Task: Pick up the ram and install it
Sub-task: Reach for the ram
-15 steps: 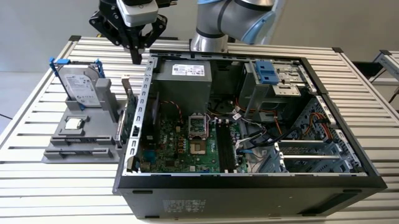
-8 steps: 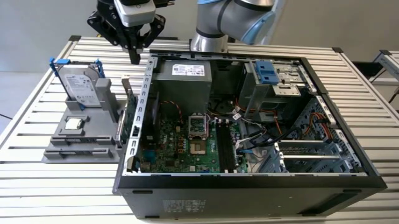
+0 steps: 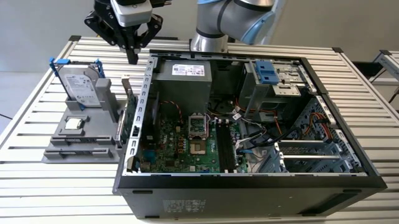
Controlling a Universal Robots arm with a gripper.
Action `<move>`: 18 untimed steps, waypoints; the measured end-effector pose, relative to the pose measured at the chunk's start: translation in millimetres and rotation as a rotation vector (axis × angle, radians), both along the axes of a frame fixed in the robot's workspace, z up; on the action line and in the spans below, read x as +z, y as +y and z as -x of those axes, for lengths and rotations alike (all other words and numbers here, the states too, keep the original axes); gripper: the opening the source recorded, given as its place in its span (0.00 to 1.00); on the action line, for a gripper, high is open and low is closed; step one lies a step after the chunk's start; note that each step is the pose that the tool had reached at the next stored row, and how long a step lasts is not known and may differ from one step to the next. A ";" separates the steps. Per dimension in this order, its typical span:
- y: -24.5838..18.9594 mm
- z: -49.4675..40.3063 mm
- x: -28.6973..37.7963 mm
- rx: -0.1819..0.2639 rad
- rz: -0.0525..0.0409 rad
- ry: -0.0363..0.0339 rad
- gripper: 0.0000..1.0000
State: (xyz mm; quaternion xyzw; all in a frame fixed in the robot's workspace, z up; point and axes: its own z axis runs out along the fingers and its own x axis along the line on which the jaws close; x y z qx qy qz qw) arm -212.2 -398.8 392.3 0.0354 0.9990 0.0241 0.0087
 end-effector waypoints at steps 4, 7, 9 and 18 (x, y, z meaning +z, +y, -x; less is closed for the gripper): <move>0.0 2.1 0.0 0.000 0.0001 0.0001 0.00; 0.0 4.0 0.0 0.000 0.0000 0.0000 0.00; 0.0 5.0 0.0 0.000 0.0000 0.0000 0.00; 0.0 10.5 0.0 0.000 0.0000 0.0001 0.00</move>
